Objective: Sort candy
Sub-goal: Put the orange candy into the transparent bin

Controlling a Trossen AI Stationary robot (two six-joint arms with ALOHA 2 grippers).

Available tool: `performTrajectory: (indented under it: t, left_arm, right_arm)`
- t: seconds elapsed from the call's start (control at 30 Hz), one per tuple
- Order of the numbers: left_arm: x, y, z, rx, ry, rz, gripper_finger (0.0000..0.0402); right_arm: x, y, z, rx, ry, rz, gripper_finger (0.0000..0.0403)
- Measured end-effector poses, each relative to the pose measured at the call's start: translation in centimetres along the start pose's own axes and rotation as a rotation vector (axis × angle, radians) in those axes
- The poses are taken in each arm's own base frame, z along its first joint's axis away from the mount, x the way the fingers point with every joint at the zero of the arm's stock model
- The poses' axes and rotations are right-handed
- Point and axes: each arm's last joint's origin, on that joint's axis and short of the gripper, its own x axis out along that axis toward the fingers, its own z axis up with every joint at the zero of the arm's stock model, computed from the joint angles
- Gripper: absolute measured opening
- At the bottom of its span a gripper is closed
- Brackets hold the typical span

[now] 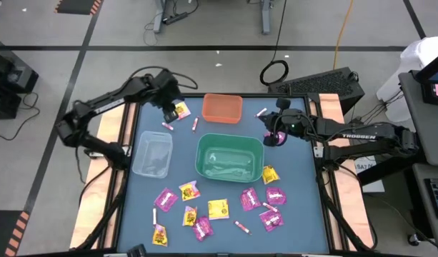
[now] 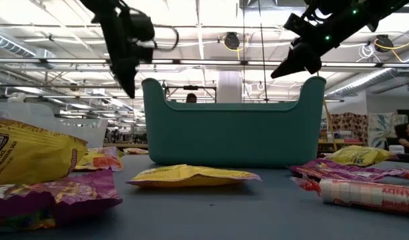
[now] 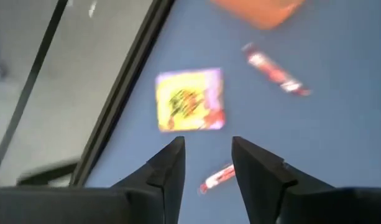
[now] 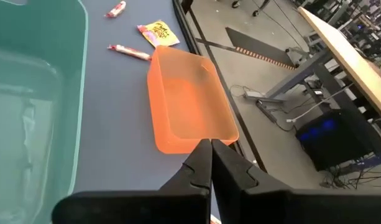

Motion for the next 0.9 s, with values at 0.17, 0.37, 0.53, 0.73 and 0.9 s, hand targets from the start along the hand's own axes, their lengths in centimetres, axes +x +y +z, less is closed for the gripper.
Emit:
performTrajectory:
  t: [0.17,0.37,0.53,0.73,0.9]
  left_arm:
    - [1.8,0.0,-0.4,0.039,0.150,0.002,0.0139]
    - [3.5,-0.4,-0.2,-0.031,0.190,-0.080,0.0139]
    - [5.1,-0.7,-0.2,-0.044,0.261,-0.155,0.0139]
    - [7.4,-1.1,-0.1,-0.188,0.345,-0.194,0.0139]
    - [8.4,-1.2,-0.1,-0.209,0.380,-0.192,0.0139]
  right_arm:
    - [0.0,0.1,-0.3,0.011,0.027,0.011,0.0000]
    - [0.0,0.4,-0.7,0.055,0.059,0.063,0.0000]
    - [-0.1,0.7,-0.8,0.057,0.056,0.160,0.0000]
    - [-0.1,0.9,-0.9,0.056,0.057,0.185,0.0000]
    - [-0.1,0.9,-1.0,0.045,0.074,0.191,0.0000]
